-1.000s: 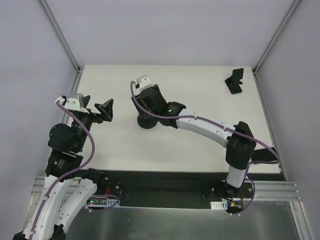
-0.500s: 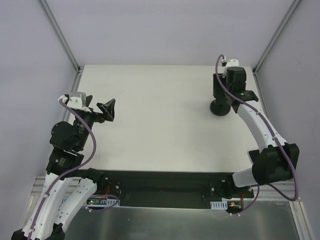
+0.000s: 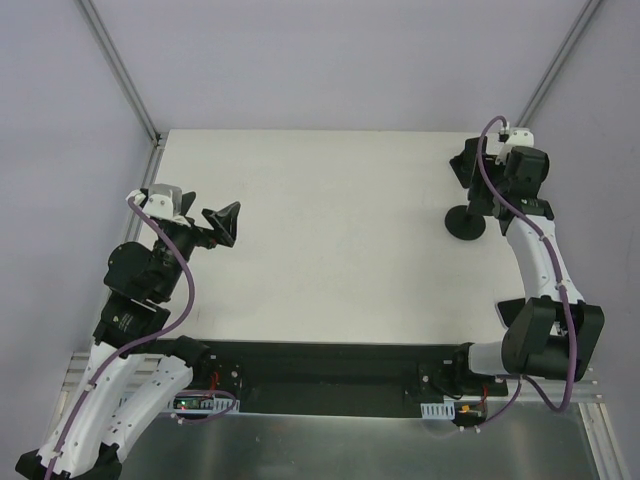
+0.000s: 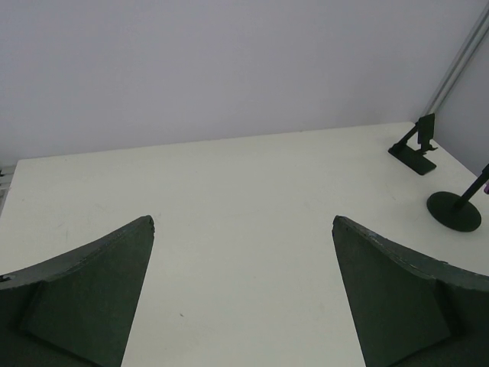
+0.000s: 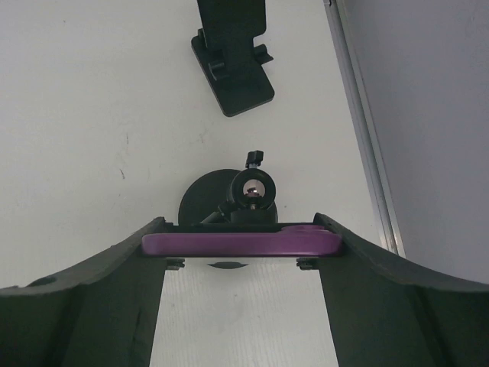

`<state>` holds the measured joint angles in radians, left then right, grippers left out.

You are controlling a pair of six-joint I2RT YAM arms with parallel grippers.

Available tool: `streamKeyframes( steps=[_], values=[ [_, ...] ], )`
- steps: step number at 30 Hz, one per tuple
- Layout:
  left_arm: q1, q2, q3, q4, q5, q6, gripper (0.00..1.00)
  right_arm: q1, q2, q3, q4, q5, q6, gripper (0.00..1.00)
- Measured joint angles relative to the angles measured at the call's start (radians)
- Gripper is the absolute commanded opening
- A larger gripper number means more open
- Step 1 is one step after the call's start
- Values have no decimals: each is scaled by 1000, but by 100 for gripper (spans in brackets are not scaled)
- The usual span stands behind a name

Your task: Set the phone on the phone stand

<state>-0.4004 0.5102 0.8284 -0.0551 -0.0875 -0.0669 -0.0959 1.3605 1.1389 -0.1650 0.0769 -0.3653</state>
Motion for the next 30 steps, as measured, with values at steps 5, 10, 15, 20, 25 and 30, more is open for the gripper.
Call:
streamKeyframes(
  steps=[5,10,15,20,25,30],
  values=[
    [-6,0,-2,0,-1,0,99,-23,-8,-39,56,15,16,0],
    [-7,0,-3,0,0,0,99,-32,-9,-45,71,15,42,0],
    [-7,2,-3,0,0,0,99,-37,-2,-45,79,13,61,0],
    [-7,13,-3,0,0,0,99,-43,7,-44,97,-1,80,0],
    [-7,15,-4,0,0,0,99,-51,10,-42,99,-18,92,1],
    [-7,24,-5,0,2,0,99,-51,26,-20,83,-23,95,41]
  ],
)
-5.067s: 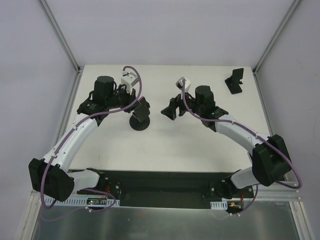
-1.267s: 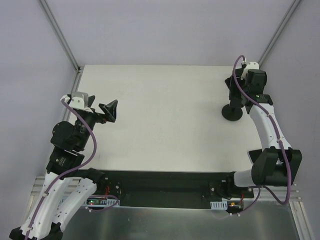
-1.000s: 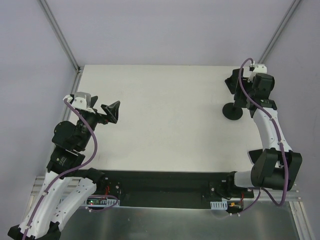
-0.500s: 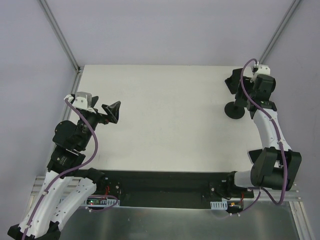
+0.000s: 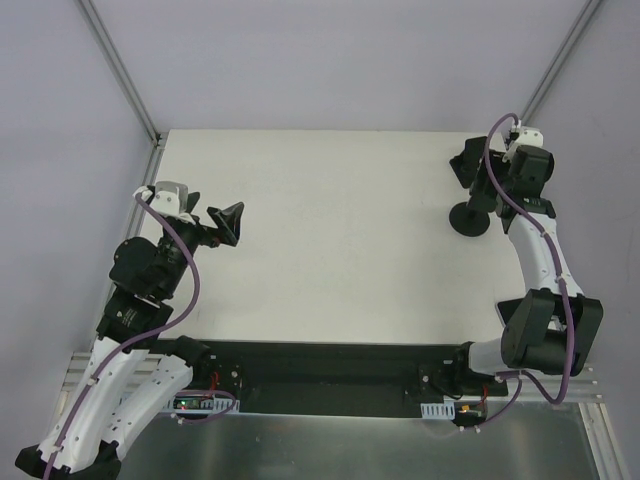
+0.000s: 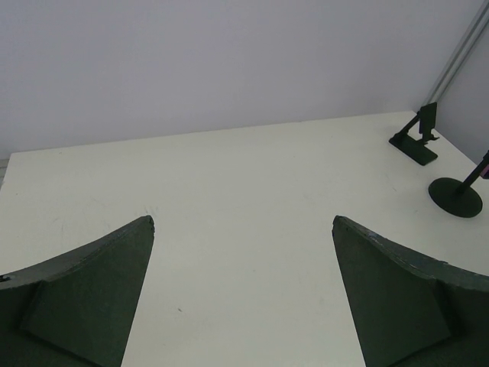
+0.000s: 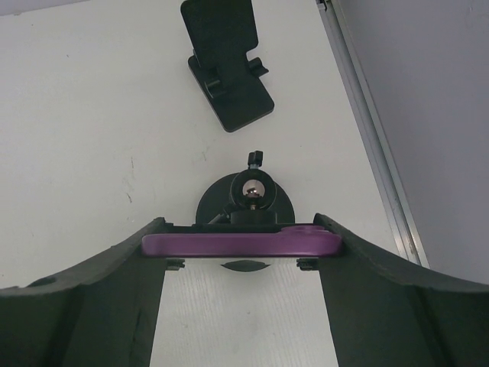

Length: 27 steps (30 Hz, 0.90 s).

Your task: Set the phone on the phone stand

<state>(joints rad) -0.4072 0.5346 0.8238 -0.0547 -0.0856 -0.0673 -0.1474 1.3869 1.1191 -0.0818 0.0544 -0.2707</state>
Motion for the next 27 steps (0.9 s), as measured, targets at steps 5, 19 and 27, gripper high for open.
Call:
streamKeyframes(
  steps=[5,19,27],
  values=[
    [0,2,0,1,6,0,99,0,13,36,-51,2,7,91],
    [0,28,0,9,26,0,99,119,11,308,-246,296,41,97],
    [0,48,0,9,33,-1,99,410,87,441,-258,610,42,99]
  ],
)
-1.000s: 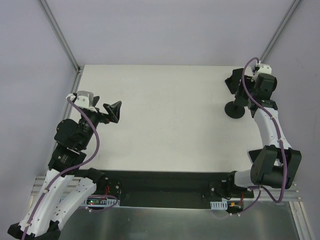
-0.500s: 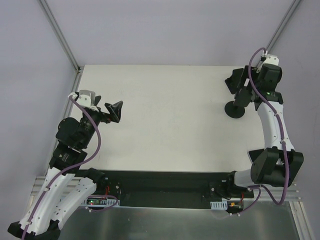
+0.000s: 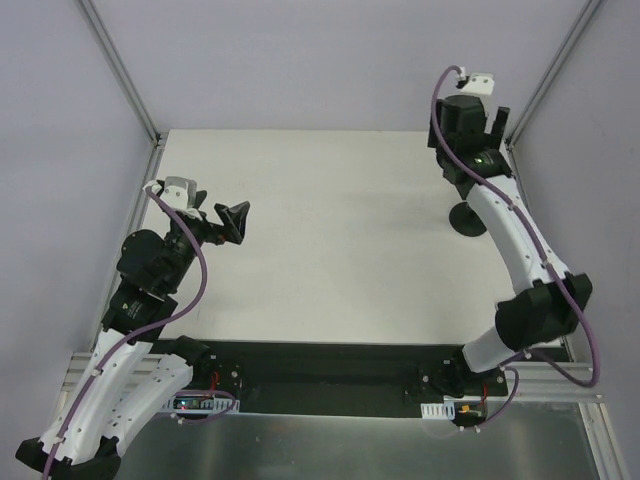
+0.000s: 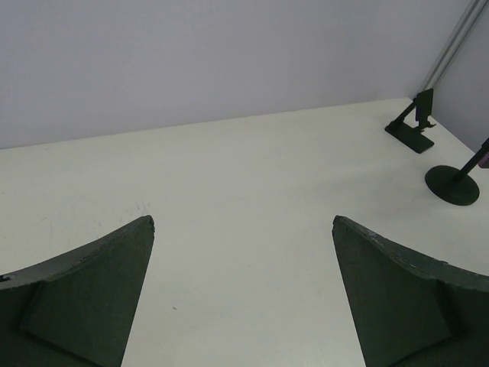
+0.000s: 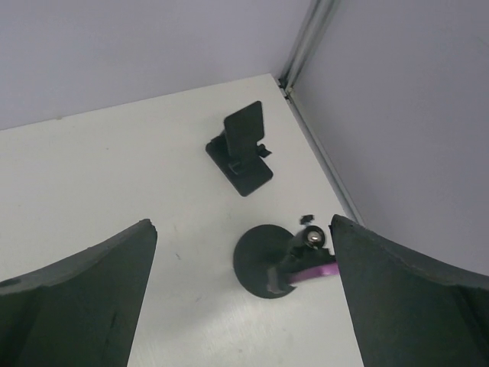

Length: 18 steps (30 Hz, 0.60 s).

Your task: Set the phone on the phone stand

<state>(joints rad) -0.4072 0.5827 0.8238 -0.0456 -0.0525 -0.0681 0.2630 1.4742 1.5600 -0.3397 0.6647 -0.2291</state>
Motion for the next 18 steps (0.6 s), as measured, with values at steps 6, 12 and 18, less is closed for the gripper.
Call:
streamKeyframes(
  steps=[6,12,18],
  values=[
    [0,8,0,4,0,0,99,93,451,368,-61,203,66,97],
    [0,16,0,3,0,0,99,103,875,697,-138,373,91,97],
    [1,27,0,3,0,0,99,82,1067,775,-66,496,9,97]
  ],
)
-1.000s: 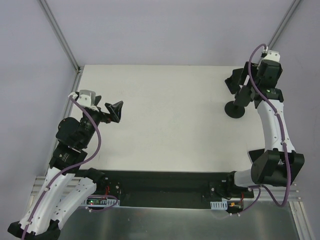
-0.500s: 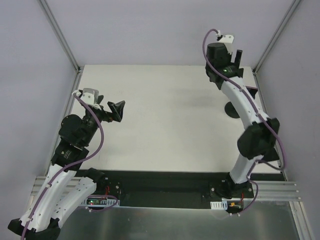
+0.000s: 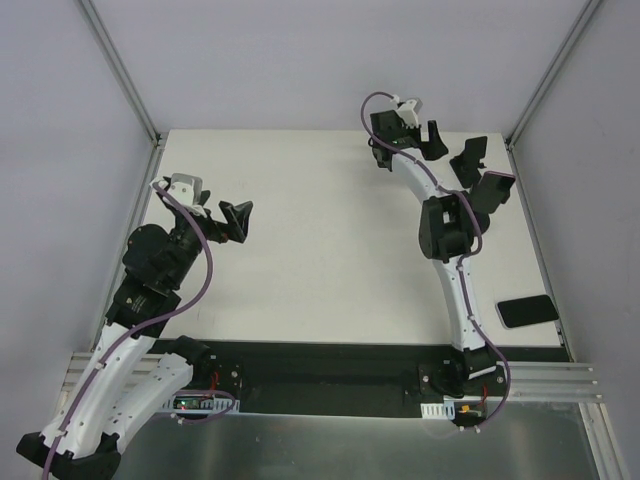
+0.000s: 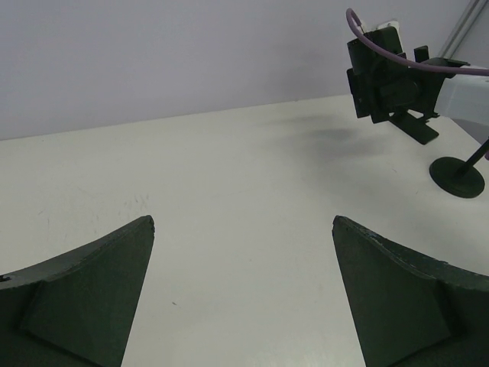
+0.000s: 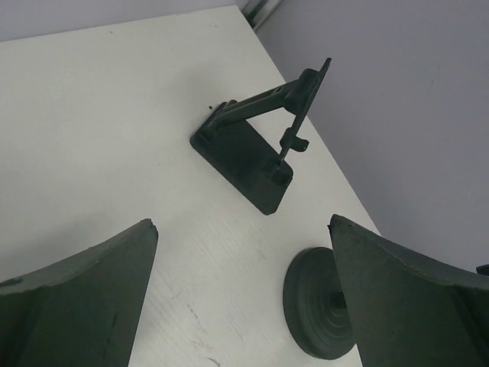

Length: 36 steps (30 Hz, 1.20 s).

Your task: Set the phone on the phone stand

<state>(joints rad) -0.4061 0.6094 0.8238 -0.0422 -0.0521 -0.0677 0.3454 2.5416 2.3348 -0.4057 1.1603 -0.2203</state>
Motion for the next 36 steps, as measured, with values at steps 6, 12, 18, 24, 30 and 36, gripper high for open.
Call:
streamKeyframes(
  steps=[6,12,18,24,30,36],
  values=[
    [9,14,0,0,26,-4,99,-54,26,-10,123,89,-70,99],
    [28,31,0,0,49,-27,99,-127,35,-10,237,120,-105,95],
    [29,45,0,0,53,-34,99,-170,86,29,266,89,-159,93],
    [29,49,0,0,71,-48,99,-177,118,46,268,41,-223,83],
    [29,50,0,0,74,-50,99,-180,148,103,293,39,-277,82],
    [29,55,0,0,74,-50,99,-192,156,111,325,40,-323,74]
  ],
)
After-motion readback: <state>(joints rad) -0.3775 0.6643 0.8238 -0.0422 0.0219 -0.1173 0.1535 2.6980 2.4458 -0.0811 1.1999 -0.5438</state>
